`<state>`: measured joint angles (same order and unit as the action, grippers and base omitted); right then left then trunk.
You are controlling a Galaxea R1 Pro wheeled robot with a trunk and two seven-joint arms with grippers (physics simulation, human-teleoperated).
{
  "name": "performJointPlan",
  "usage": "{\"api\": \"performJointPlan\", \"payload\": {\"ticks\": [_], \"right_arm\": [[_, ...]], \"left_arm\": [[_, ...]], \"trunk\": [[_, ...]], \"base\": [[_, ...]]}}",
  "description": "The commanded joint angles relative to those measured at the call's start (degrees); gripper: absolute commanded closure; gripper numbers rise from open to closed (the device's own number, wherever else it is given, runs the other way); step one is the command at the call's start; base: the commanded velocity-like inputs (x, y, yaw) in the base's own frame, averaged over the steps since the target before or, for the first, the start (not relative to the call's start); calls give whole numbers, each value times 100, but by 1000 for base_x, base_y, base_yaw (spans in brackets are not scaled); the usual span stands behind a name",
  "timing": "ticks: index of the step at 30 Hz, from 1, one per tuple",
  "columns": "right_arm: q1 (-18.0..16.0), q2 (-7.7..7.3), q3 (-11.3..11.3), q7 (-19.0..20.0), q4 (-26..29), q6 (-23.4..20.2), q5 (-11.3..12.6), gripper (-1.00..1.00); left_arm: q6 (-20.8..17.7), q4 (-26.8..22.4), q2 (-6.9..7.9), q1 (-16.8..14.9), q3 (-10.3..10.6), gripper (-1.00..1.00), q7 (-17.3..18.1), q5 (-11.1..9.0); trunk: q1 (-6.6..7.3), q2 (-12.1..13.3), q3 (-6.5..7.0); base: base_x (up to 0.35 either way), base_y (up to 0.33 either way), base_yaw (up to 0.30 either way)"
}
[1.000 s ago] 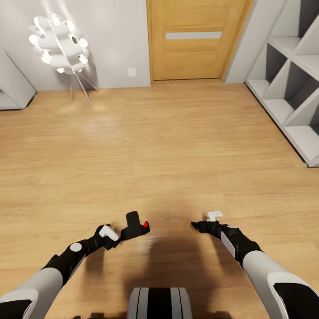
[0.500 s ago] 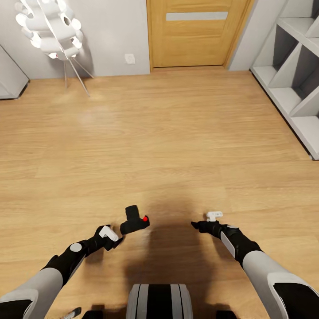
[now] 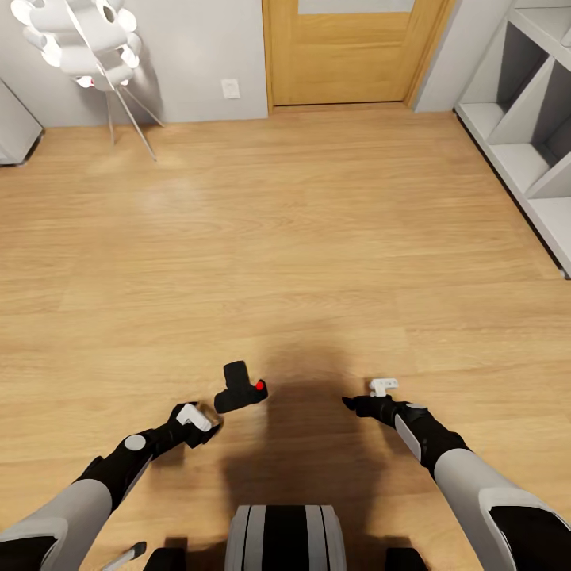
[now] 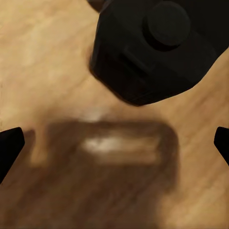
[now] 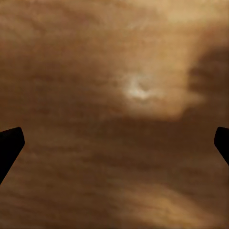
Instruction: Attach the digital camera to the camera tripod in the bedroom.
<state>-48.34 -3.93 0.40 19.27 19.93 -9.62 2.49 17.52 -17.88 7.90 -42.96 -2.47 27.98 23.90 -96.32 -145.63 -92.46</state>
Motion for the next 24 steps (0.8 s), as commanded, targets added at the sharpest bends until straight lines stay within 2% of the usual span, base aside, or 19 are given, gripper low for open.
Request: {"api": "performJointPlan", "payload": {"ticks": [1, 18, 24], "right_arm": [[0, -2, 4, 15, 10, -39, 24, -100], [0, 2, 4, 21, 11, -40, 17, -100], [0, -11, -10, -7, -23, -79, 98, -100]], "left_arm": [[32, -1, 3, -2, -27, -100, 14, 49], [32, -49, 49, -2, -34, -100, 14, 36], [32, -49, 69, -2, -34, -100, 14, 35]], "trunk": [[1, -1, -3], [1, -1, -3], [1, -1, -1]], "base": [[0, 0, 0], [0, 0, 0], [0, 0, -35]]}}
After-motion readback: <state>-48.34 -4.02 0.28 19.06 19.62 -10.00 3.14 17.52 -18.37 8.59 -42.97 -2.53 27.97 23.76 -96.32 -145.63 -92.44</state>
